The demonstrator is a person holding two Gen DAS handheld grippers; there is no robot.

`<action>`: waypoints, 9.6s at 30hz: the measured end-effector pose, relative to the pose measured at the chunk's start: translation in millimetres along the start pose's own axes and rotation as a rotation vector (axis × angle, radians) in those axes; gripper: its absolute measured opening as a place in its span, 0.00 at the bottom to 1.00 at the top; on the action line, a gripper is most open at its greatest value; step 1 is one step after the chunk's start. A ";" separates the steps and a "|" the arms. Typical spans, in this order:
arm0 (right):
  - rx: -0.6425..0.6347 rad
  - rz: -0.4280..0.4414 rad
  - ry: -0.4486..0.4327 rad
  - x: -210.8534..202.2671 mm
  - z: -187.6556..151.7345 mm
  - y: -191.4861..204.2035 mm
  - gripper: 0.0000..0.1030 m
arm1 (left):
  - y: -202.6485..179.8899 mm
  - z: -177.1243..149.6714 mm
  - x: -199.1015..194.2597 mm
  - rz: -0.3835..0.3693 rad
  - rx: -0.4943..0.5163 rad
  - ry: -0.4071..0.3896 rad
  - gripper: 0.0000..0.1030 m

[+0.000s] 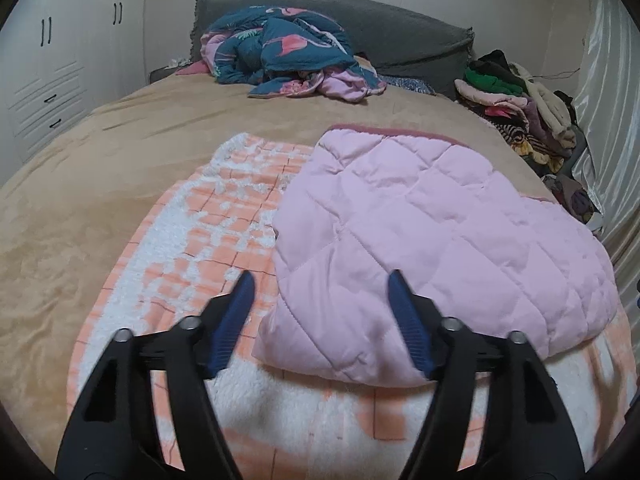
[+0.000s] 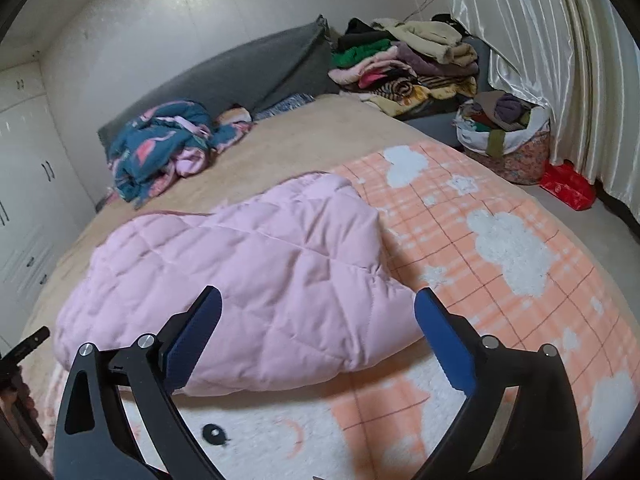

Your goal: Fold large clothes

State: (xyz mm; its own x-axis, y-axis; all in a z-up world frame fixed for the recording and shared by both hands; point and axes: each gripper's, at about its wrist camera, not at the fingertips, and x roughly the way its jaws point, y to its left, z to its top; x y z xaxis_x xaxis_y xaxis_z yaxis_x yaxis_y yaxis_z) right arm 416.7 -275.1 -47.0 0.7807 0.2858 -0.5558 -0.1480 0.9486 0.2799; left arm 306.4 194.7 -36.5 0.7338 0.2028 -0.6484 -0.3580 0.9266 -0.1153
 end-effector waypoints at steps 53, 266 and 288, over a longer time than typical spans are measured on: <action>0.429 0.170 0.099 97.4 -42.1 -19.1 0.75 | -4.5 -46.1 103.0 -0.393 -0.545 0.203 0.92; -0.228 0.075 -0.009 -320.6 -194.9 107.2 0.96 | -57.7 -205.4 -292.2 -0.208 0.228 -0.010 0.91; -0.236 0.072 -0.012 -321.3 -195.6 109.7 0.96 | -57.7 -203.4 -296.4 -0.209 0.237 -0.027 0.91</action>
State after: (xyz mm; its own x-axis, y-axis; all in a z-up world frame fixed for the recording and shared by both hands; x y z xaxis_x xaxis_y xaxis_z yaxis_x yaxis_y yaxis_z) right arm 30.9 -236.2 9.1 0.7700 0.3532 -0.5313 -0.3398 0.9319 0.1271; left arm -7.9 16.7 9.3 0.7933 0.0053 -0.6088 -0.0553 0.9965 -0.0634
